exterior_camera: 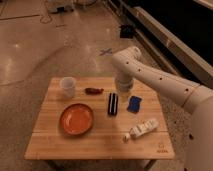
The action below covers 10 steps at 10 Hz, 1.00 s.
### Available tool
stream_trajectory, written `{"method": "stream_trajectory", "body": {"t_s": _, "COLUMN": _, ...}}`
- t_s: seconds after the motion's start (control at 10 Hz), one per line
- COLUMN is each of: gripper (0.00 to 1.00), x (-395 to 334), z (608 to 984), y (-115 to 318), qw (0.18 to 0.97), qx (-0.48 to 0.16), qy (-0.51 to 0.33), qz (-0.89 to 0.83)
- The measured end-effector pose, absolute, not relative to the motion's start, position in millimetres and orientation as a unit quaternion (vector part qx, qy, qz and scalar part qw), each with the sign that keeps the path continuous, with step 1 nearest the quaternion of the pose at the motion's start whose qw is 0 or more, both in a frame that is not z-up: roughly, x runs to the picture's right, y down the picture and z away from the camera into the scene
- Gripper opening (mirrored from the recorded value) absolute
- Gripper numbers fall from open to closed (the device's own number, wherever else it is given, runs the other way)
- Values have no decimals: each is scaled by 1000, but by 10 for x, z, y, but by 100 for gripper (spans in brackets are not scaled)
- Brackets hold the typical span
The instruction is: Move the arm in a circular motion
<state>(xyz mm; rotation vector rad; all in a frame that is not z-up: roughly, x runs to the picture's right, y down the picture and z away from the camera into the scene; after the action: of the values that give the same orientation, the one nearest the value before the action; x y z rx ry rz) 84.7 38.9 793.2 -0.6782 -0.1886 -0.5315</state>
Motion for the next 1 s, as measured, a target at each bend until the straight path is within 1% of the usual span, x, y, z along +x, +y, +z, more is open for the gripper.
{"method": "stream_trajectory", "body": {"t_s": 0.2, "gripper": 44, "x": 593, "z": 8056, "y": 311, "qw": 901, "qx": -324, "qy": -91, "qz": -273}}
{"method": "stream_trajectory", "body": {"t_s": 0.4, "gripper": 44, "x": 559, "z": 7968, "y": 371, "qw": 895, "qx": -329, "qy": -96, "qz": -284}}
{"method": "stream_trajectory", "body": {"t_s": 0.6, "gripper": 44, "x": 544, "z": 7779, "y": 307, "qw": 892, "qx": -323, "qy": -97, "qz": -301}}
{"method": "stream_trajectory", "body": {"t_s": 0.8, "gripper": 44, "x": 311, "z": 7764, "y": 283, "qw": 884, "qx": -329, "qy": -98, "qz": -316}}
{"method": "stream_trajectory", "body": {"t_s": 1.0, "gripper": 44, "x": 301, "z": 7777, "y": 417, "qw": 873, "qx": -329, "qy": -103, "qz": -344}}
